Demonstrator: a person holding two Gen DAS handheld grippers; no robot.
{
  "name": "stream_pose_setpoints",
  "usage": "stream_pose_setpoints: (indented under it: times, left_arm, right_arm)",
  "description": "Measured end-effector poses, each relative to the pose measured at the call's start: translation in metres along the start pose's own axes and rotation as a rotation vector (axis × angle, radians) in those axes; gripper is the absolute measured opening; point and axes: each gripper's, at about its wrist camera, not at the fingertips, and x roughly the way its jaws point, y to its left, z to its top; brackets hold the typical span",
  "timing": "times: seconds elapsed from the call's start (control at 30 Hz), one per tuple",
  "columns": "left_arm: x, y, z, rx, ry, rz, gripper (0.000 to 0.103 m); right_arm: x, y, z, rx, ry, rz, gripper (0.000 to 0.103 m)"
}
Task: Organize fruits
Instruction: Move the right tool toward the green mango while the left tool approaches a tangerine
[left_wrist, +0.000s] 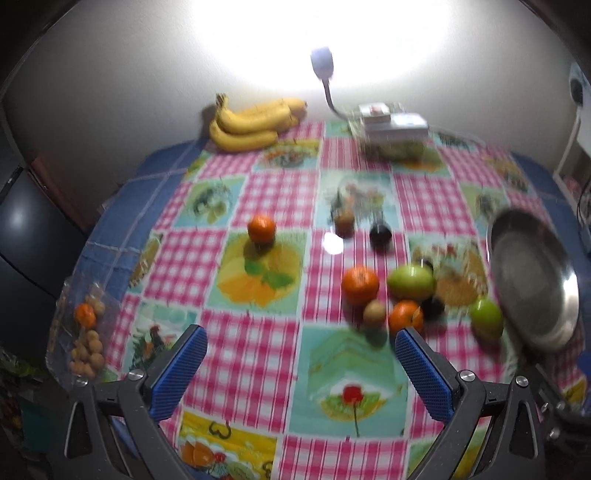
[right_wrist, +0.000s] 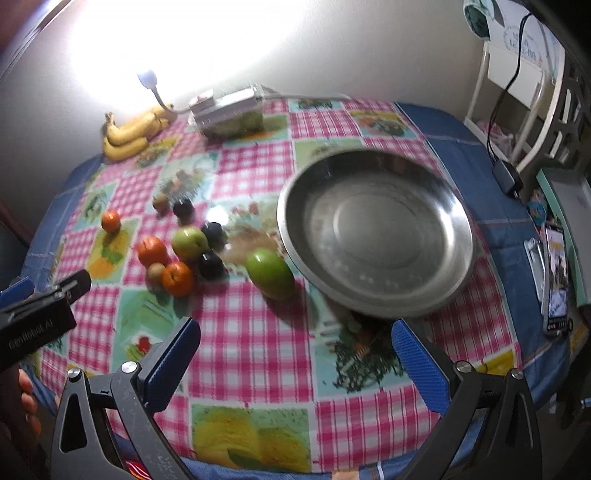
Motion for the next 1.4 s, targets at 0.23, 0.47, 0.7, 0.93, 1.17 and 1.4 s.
stream_pose_setpoints:
  times: [0.23, 0.47, 0.7, 0.93, 1.17, 1.4]
  left_arm:
    - [-0.004, 0.003, 0.029, -0.096, -0.031, 0.0, 0.103]
    - [0.011, -0.008, 0.037, -0.092, -0.012, 0.01, 0.103]
    - [0.037, -0.009, 0.038, -0.113, 0.057, -0.009, 0.103]
    - [0.06, -0.013, 0.034, -0.133, 0.105, -0.078, 0.103]
    - [0.079, -0.003, 0.028, -0.209, 0.17, -0.12, 0.103]
    - [0.081, -0.007, 0.025, -0.216, 0.183, -0.175, 0.102]
  right_arm:
    - [0.005, 0.012, 0.028, -0.02, 0.08, 0.001, 0.103]
    - [0.024, 0.006, 0.04, 0.082, 0.162, 0.084, 0.103]
    - [0.048, -0.001, 0.043, 0.142, 0.23, 0.133, 0.103]
    - [0.064, -0.001, 0.045, 0.169, 0.276, 0.175, 0.103]
    - [0.076, 0.01, 0.043, 0.147, 0.308, 0.239, 0.102]
    - [0.087, 0.015, 0.039, 0.136, 0.348, 0.275, 0.07]
